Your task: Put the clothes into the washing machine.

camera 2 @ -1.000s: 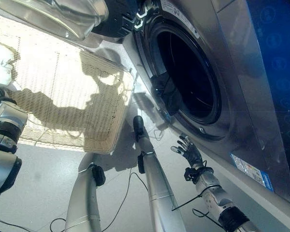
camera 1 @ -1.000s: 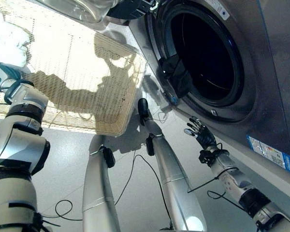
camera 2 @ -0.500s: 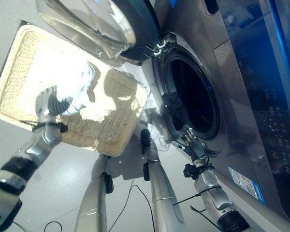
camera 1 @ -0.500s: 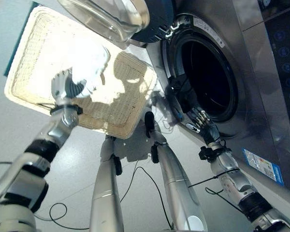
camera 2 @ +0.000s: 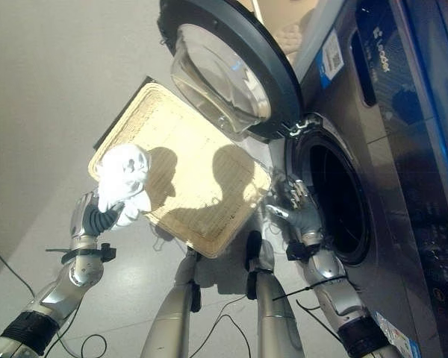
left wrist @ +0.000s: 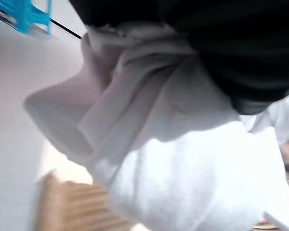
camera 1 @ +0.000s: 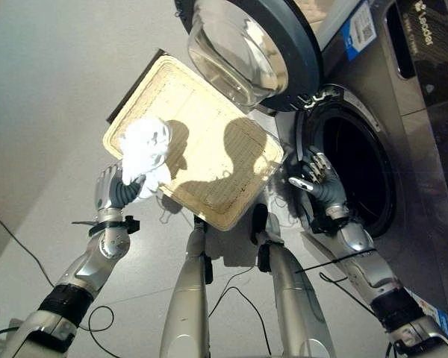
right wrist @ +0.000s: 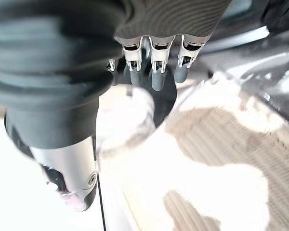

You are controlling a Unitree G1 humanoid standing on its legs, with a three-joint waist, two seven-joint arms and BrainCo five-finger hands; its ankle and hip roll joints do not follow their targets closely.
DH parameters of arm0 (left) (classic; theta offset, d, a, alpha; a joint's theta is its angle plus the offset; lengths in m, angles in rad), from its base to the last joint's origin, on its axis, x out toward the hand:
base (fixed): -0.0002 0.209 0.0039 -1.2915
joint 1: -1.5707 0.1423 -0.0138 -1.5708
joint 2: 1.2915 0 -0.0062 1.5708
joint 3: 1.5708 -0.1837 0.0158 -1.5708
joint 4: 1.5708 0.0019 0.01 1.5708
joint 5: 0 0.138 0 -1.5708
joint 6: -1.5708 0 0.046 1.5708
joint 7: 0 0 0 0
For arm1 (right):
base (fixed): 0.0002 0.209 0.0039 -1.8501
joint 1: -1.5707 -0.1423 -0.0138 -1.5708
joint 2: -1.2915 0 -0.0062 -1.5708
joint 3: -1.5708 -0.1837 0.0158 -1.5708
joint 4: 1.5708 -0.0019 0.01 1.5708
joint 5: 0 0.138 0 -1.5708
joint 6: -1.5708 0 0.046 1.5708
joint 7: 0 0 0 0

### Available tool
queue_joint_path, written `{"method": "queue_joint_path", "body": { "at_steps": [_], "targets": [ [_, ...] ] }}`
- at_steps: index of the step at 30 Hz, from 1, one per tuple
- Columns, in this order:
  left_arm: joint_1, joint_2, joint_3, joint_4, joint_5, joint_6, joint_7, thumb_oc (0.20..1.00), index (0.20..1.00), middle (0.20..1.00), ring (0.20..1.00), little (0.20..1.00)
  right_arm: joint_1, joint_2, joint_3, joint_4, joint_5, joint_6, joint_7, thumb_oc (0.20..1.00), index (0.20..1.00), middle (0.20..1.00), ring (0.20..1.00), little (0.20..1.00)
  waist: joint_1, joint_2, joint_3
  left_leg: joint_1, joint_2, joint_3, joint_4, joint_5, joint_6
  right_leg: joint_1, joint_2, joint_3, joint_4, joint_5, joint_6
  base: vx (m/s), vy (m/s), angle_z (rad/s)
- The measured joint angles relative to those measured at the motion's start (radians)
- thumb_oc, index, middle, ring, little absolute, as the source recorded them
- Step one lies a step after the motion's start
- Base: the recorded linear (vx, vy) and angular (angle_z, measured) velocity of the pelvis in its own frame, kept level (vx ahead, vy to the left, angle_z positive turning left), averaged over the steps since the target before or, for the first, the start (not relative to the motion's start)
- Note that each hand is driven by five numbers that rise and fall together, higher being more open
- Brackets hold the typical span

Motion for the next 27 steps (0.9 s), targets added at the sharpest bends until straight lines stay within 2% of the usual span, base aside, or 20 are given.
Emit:
{"method": "queue_joint_path", "body": {
  "at_steps": [3,8,12,18,27],
  "targets": [
    [-0.009,-0.021,-0.003,-0.05,-0.007,-0.033,-0.072,0.2,0.2,0.2,0.2,0.2,-0.026,-0.003,0.022,0.002,-0.027,0.034,0.012,1.0,1.0,1.0,1.0,1.0,0.022,0.001,0.0,0.011,0.0,-0.002,0.014,-0.015,-0.006,0.006,-0.001,-0.004,0.022,-0.015,-0.007,-0.02,-0.115,0.05],
    [-0.015,-0.03,-0.032,-0.121,-0.014,-0.102,-0.175,0.2,0.2,0.2,0.2,0.2,-0.07,-0.006,0.104,0.012,-0.084,0.11,0.05,1.0,1.0,1.0,1.0,1.0,0.029,0.004,0.0,0.01,0.017,-0.006,0.027,-0.017,-0.008,0.018,0.006,-0.022,0.025,-0.02,-0.018,0.0,-0.081,0.06],
    [-0.053,-0.029,-0.077,-0.133,-0.023,-0.107,-0.238,0.2,0.2,0.2,0.2,0.2,-0.103,-0.004,0.149,0.022,-0.082,0.17,0.109,1.0,1.0,1.0,1.0,1.0,0.028,0.006,0.0,0.011,0.02,-0.016,0.034,-0.013,-0.016,0.03,0.006,-0.037,0.025,-0.021,-0.021,-0.01,-0.065,0.06],
    [-0.121,-0.025,-0.126,-0.134,-0.049,-0.107,-0.305,0.2,0.2,0.2,0.2,0.2,-0.167,0.033,0.187,0.052,-0.059,0.181,0.153,1.0,1.0,1.0,1.0,1.0,0.05,0.007,0.0,0.009,0.015,-0.028,0.034,-0.009,-0.017,0.033,0.005,-0.046,0.027,-0.027,-0.022,-0.02,-0.043,0.06],
    [-0.174,-0.021,-0.249,-0.134,-0.101,-0.107,-0.408,0.2,0.2,0.2,0.2,0.2,-0.24,0.05,0.238,0.06,-0.03,0.181,0.157,1.0,1.0,1.0,1.0,1.0,0.049,0.007,0.0,0.008,0.008,-0.03,0.026,-0.015,-0.021,0.029,-0.008,-0.05,0.023,-0.034,-0.024,-0.01,-0.005,0.02]
  ]
}}
